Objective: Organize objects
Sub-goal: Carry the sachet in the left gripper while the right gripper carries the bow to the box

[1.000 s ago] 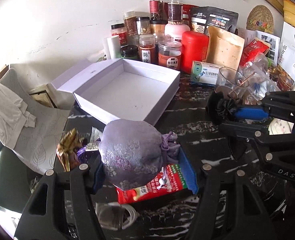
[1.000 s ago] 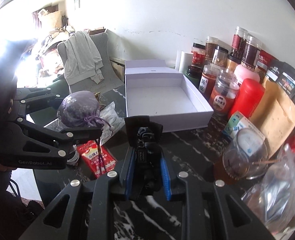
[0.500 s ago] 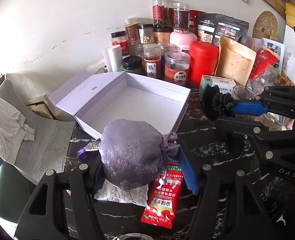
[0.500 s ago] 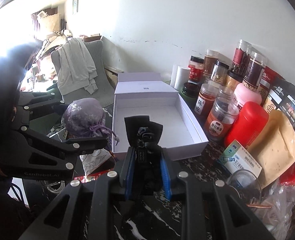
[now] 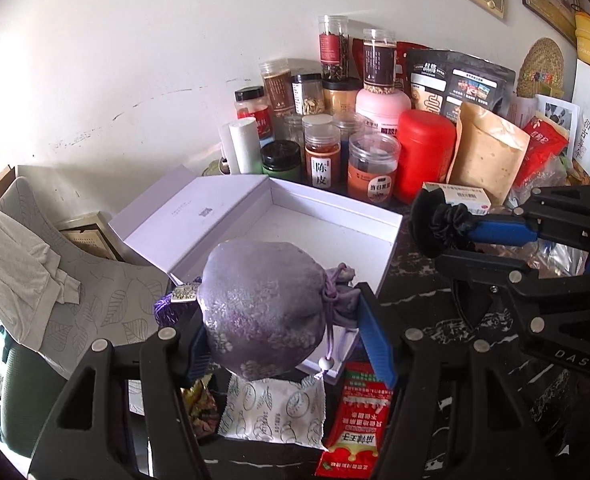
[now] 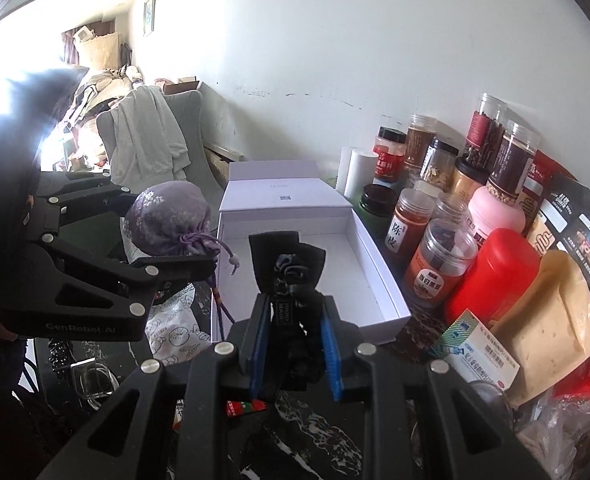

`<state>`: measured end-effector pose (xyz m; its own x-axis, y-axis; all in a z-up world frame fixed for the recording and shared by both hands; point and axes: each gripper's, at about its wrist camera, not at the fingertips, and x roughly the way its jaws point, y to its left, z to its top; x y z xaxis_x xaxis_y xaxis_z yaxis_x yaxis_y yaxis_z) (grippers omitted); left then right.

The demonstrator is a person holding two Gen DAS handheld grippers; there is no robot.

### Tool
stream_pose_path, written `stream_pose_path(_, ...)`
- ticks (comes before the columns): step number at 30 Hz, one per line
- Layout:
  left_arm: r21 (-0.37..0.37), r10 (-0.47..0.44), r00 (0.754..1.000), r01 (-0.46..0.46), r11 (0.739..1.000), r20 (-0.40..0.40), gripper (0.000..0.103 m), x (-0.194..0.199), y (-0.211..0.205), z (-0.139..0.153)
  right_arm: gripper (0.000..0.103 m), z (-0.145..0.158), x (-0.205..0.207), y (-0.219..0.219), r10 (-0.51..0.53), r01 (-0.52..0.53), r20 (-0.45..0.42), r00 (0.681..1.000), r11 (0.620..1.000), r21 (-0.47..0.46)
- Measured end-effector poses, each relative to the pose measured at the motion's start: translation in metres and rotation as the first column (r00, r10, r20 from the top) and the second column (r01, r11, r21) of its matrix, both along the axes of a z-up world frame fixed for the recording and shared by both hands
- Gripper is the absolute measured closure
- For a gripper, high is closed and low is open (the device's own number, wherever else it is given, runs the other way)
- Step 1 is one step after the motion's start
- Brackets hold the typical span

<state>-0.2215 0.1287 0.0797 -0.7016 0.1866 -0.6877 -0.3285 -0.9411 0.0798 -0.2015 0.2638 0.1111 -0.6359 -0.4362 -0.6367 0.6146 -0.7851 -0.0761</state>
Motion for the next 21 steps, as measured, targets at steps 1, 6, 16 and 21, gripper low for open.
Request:
stream_pose_path(1,-0.001,0.002,1.0,-0.002,1.0,-0.003,0.041,-0.003,0.0,0.002,0.079,0.002,-0.002,-0.001,0.0,0.0,-0.004,1.0,1.0,-0.003)
stream_pose_path(6,-0.014,0.01,1.0,-0.011,1.0,-0.019,0.041,-0.02,0.0,0.007,0.079,0.009,-0.017,-0.004,-0.009,0.009,-0.016,1.0,1.0,-0.013)
stream_pose_path(16,-0.03,0.022,1.0,-0.022,0.999,-0.003,0.041,-0.067,-0.002,-0.004,0.079,0.006,-0.056,-0.016,-0.037,0.037,-0.004,0.999,0.999,-0.016)
stream_pose_path(21,-0.031,0.023,1.0,-0.023,0.999,0.016,0.041,-0.096,-0.003,-0.017,0.079,-0.007,-0.082,-0.024,-0.066,0.066,0.027,0.997,0.998,-0.008)
